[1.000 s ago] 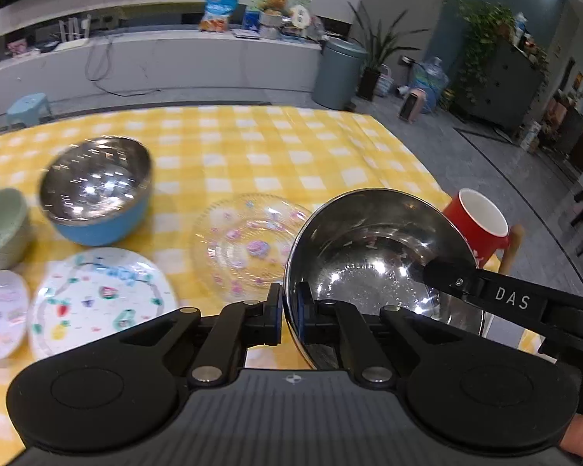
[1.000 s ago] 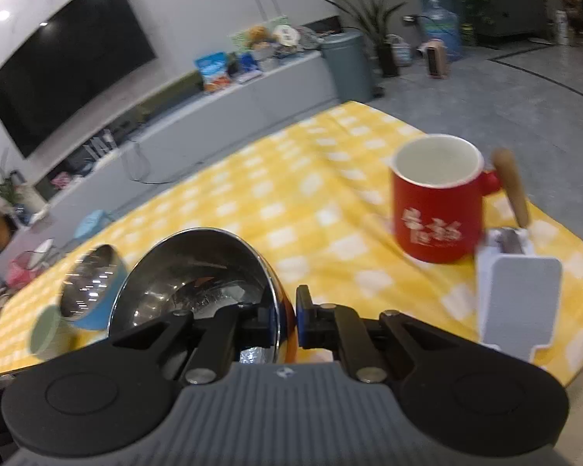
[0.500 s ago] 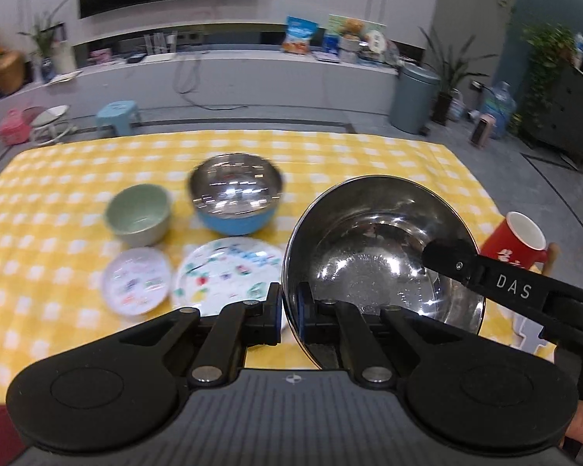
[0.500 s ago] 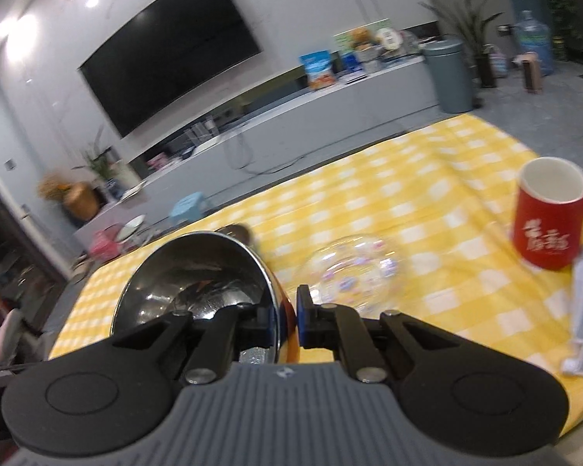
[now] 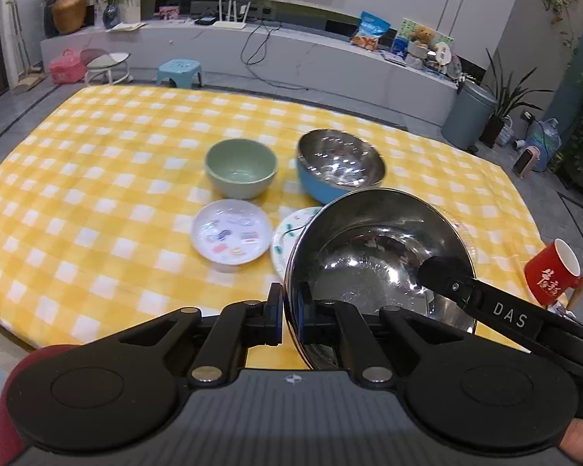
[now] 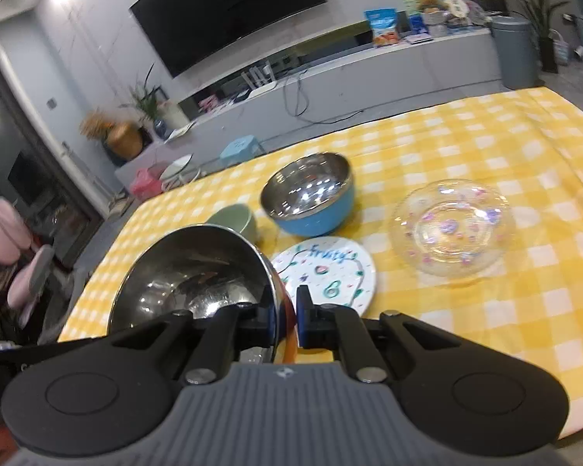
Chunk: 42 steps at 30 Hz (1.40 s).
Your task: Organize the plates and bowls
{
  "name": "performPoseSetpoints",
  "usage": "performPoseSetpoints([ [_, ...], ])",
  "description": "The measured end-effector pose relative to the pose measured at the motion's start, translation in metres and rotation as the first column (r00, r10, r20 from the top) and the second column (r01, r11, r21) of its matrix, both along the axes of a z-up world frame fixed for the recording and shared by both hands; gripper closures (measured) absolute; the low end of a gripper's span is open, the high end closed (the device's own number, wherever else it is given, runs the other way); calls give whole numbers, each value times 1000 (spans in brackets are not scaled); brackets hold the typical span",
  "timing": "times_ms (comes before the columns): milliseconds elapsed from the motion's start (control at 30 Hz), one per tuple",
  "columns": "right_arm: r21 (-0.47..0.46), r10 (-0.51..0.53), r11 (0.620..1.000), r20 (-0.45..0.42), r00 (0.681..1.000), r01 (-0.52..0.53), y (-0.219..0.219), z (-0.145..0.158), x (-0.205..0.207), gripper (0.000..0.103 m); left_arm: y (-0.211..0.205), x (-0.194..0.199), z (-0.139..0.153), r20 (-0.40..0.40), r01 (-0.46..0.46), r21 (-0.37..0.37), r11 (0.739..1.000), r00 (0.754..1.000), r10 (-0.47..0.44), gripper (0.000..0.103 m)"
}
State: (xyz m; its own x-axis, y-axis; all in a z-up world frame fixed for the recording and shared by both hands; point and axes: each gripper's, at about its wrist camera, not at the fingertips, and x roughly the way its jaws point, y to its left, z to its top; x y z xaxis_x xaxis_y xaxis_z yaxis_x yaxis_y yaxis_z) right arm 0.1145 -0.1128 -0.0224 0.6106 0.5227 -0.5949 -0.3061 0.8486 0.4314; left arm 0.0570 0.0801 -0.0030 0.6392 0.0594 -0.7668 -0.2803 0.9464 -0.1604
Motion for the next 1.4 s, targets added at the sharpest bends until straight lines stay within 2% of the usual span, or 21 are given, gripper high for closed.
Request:
performPoseSetpoints([
  [133, -44, 56, 997, -26, 998, -57, 17, -7, 1, 93, 18, -1, -13, -58, -3, -15, 1000, 998, 2, 97],
  [300, -94, 101, 990, -70, 992, -107, 36, -23, 6, 93, 40, -1, -31, -111, -41, -71, 997, 993, 33, 98],
  [533, -96, 105, 988, -143, 984, -119, 40, -46, 13, 92, 51, 6, -53, -170, -39, -136, 990, 985, 16, 98],
  [767, -66, 101, 991, -209, 973, -117, 41, -61, 23, 92, 51, 10, -60, -200, -57, -120, 991, 979, 32, 98],
  [967, -71, 100, 990, -246, 964, -121, 44, -74, 25, 92, 59, 15, -72, -238, -95, -152, 984, 969, 57, 98],
  [1167, -41, 109, 991, -256, 961, -124, 43, -78, 31, 89, 64, 15, -74, -228, -117, -170, 978, 971, 77, 97],
  [1300, -37, 120, 990, -247, 962, -133, 45, -78, 32, 88, 61, 19, -79, -236, -140, -164, 977, 967, 99, 94],
  [1400, -18, 129, 990, -256, 958, -138, 42, -78, 33, 85, 59, 18, -77, -211, -134, -157, 979, 972, 99, 89],
])
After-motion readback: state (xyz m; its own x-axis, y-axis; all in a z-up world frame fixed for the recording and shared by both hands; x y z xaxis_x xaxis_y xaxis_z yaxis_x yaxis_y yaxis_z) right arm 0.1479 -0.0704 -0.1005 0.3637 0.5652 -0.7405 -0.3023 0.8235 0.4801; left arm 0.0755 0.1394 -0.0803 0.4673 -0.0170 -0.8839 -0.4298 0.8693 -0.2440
